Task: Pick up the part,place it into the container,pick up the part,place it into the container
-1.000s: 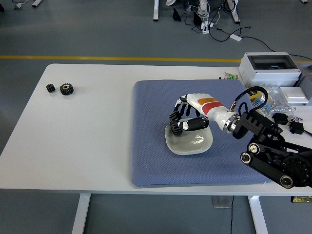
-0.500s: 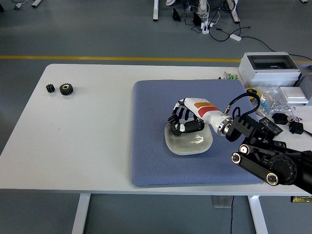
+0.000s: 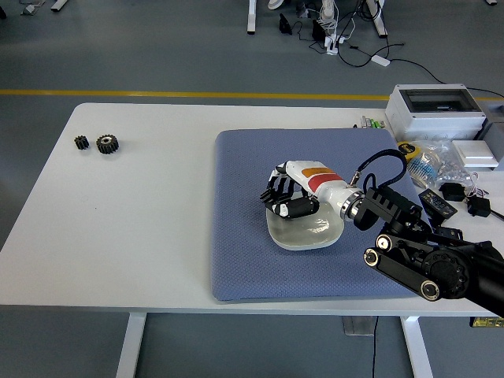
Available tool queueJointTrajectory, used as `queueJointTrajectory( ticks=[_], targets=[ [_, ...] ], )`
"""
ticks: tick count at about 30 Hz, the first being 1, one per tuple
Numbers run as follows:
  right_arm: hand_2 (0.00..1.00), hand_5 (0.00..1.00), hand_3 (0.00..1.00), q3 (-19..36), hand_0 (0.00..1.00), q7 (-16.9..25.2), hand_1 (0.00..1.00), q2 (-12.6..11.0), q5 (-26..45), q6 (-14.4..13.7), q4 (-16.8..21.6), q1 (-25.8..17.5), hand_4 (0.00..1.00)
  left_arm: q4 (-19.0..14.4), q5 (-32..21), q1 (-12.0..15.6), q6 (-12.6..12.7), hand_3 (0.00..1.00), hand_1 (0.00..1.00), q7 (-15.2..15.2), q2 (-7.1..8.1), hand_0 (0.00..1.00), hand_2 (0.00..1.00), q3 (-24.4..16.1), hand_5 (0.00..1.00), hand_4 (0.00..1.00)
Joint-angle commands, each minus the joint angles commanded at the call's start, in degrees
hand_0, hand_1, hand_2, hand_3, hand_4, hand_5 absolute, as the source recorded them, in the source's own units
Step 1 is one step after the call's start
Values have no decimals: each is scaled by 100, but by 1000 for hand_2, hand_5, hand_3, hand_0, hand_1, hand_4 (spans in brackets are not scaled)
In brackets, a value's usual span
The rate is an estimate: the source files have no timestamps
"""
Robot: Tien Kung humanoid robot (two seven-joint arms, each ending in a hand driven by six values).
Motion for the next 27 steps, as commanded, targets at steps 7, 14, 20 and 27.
queueJointTrajectory(
  ticks=[7,14,20,27],
  targets=[
    [468,239,490,-54,216,-9,401,-1,-43,47,-191,-4,691,0,-11,-8,2,555,698,-5,0,723,672,8,577,641],
    [471,239,489,-37,215,-15,404,-43,-27,104,-324,-20,693,0,-10,-14,1,555,698,-8,0,724,672,9,578,641],
    [479,241,495,-34,216,-29,401,-64,30,160,-407,-23,692,0,7,-13,-1,555,698,-2,0,723,672,12,578,641],
    [482,242,498,32,217,-22,411,-181,54,256,-346,-49,688,0,16,-2,-2,555,699,-5,0,722,671,-2,578,641]
  ],
)
